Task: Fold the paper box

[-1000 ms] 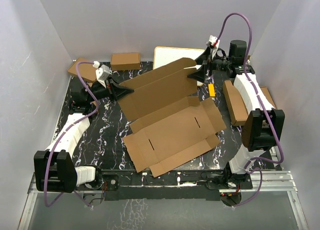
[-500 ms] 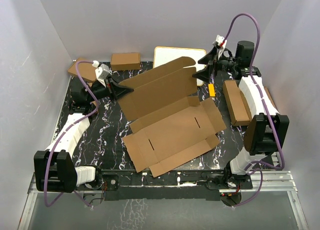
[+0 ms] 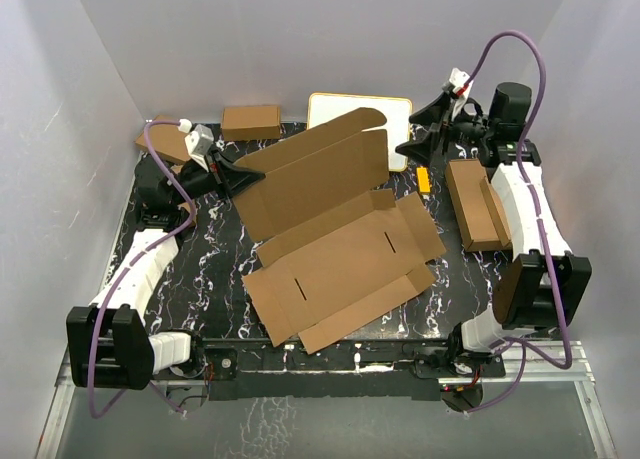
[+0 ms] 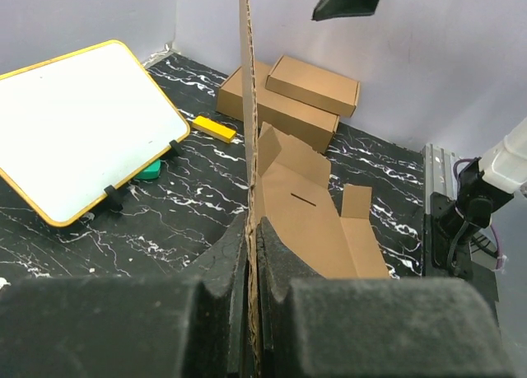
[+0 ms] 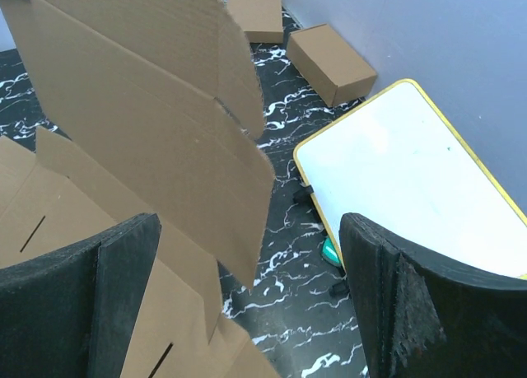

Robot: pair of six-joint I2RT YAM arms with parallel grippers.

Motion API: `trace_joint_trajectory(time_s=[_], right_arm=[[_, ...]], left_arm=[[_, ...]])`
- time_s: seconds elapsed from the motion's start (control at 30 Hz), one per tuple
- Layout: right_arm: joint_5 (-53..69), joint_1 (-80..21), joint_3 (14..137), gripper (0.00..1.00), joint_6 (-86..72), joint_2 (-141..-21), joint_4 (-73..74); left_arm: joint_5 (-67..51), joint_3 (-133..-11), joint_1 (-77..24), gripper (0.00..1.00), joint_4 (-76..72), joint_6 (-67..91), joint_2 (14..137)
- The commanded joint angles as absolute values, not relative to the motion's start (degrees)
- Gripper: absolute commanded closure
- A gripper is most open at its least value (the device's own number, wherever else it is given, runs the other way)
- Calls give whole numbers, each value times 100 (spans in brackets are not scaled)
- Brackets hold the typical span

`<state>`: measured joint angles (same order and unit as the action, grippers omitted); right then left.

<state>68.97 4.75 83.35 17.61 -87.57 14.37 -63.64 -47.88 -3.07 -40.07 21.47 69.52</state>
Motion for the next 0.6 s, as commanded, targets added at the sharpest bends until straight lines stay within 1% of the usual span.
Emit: trace_joint_trajectory(time_s=[0.0,0.03,0.1,0.13,0.2,0.27,0.3,0.33,0.37,0.4,0.43,0.47,0.5,0.53,0.57], right_arm=[[7054,618,7989,0,1843,-8144,1086],[7257,630,7904,1,1184,-8017,1292],[7484,632,7836,1,638,-7846,1128],[7557,633,7847,3,380,-7782,1054],[7952,631,7914,10,-79,-7677,914],[8550,612,7762,21,-947,-7472,195],[8847,568,7601,40,-1514,-7341,-367],[8919,507,7419,78,-2083,-7179,-1018],[8960,441,7277,90,-2563,-7030,-1517],[9042,403,7196,90,-2803,-6921,-1774],[9053,382,7195,70,-2892,-6820,-1775],[9051,374,7198,29,-2916,-6724,-1719],[9074,370,7198,5,-2873,-6626,-1662],[9127,376,7191,2,-2769,-6492,-1610],[9169,378,7196,1,-2659,-6410,-1556]], left_arm=[[-6246,-4737,-264,100,-4462,2429,6738],[-6220,-4725,-265,100,-4456,2448,6713],[-6191,-4699,-266,100,-4421,2456,6669],[-6154,-4678,-264,100,-4420,2472,6651],[-6115,-4638,-268,100,-4423,2500,6624],[-6069,-4616,-264,100,-4424,2505,6594],[-6040,-4606,-264,100,-4438,2511,6582],[-6024,-4598,-264,100,-4457,2542,6574],[-6012,-4592,-264,100,-4487,2567,6574],[-5995,-4584,-264,100,-4518,2600,6574],[-5976,-4575,-264,100,-4558,2633,6575],[-5962,-4567,-264,100,-4603,2680,6574],[-5945,-4556,-264,100,-4657,2731,6576],[-5928,-4549,-264,100,-4704,2773,6569],[-5917,-4538,-264,100,-4740,2815,6561]])
